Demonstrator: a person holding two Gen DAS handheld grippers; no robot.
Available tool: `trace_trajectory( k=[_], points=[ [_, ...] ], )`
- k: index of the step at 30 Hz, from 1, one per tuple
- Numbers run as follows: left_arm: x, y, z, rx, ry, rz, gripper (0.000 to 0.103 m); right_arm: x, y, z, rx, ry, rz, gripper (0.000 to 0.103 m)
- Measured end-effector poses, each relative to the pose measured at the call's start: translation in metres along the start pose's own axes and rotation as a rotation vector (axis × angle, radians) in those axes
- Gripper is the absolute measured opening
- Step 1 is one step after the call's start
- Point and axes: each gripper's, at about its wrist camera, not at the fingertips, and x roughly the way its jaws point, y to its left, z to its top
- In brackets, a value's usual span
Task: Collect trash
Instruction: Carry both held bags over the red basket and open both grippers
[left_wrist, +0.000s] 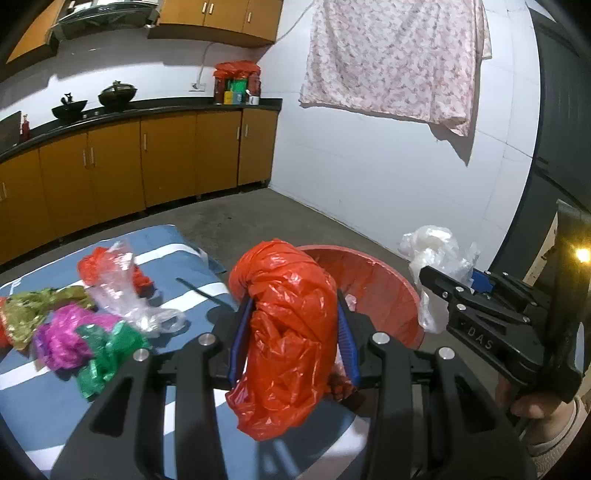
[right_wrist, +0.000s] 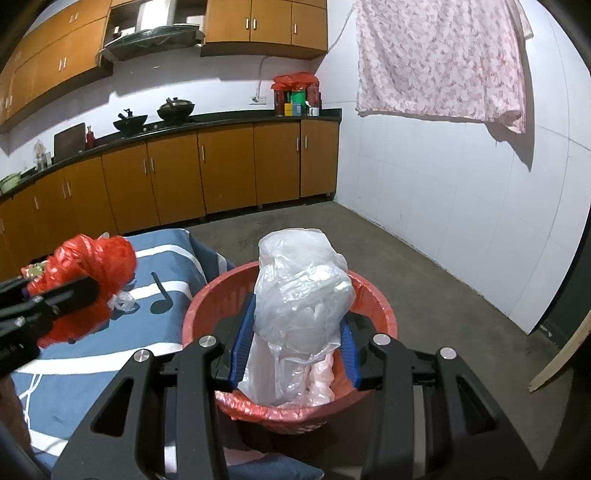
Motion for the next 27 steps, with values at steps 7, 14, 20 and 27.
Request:
trace_trajectory(
  k=[7,14,20,27],
  points=[
    [0.041,-0.009,0.007,-0.010,0.030,-0.027,0.041,0.018,-0.016,0.007,0.032,0.000,-0.006,0.042],
    [0.071,-0.018,0.017,-0.011,0.038,-0.050,0.041,0.039,-0.025,0.014,0.059,-0.007,0.002,0.042],
    [0.092,-0.014,0.019,-0.032,0.070,-0.056,0.055,0.050,-0.040,0.020,0.123,-0.016,0.022,0.063],
    [0.088,0.006,0.010,-0.072,0.080,-0.024,0.069,0.043,-0.043,0.011,0.145,-0.016,0.004,0.077]
  ],
)
